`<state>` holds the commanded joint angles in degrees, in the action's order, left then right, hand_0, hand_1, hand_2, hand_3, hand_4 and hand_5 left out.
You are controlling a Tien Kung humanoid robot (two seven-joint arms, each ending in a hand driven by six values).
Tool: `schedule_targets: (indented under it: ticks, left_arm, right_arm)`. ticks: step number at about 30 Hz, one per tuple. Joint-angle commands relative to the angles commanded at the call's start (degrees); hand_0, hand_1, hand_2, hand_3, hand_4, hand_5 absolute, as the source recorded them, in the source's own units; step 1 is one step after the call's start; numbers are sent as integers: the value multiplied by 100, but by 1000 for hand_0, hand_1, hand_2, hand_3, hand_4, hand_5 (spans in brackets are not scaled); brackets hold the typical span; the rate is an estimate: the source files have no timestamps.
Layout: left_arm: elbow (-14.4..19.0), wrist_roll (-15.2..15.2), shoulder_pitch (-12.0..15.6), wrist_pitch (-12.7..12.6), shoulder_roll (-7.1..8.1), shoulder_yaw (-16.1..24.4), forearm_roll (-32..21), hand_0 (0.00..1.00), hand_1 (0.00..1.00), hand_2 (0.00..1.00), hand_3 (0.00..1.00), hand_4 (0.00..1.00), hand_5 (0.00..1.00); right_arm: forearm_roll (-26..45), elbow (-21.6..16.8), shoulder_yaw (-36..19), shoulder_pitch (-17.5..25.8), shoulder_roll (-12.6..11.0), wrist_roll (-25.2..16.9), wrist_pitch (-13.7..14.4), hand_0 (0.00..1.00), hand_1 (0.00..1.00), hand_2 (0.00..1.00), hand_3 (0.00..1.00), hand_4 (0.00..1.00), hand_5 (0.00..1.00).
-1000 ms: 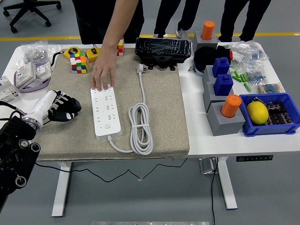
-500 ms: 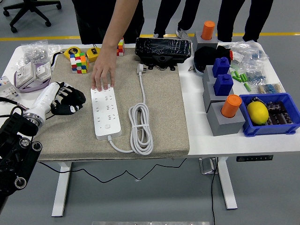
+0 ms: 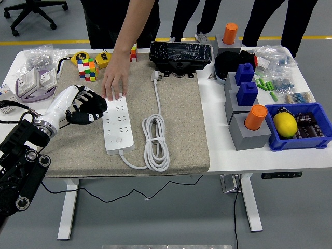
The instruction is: Pick up the plug,place it near the board,insert it into the board,press the button
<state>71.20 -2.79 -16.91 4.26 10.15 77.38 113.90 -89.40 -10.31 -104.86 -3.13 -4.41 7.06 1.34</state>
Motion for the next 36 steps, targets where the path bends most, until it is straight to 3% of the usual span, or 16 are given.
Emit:
schedule_targets:
  ticks: [5,16,25,36]
  left_arm:
    - [-85,1,-206,93,240,-437,-80,249,355,368,486,729,2]
    - [-549,75,-596,198,445,-878,-63,272,398,384,490,741,2]
    - [-762,138,-718,188,524,-1071,-84,294,476,416,494,748,2]
    - [-857,167,-799,183,547,-1066,-66,293,491,425,495,752,2]
  right_arm:
    - [15,0,5,-12,-6,-3,2,765,710,714,764,998,998]
    - [32,0,15,-42,-17,-9,3,766,710,714,763,998,998]
    - [30,0,15,-44,-29,-3,2,766,710,713,763,998,998]
    - [33,0,17,-56,-40,-3,0,765,710,713,763,998,998]
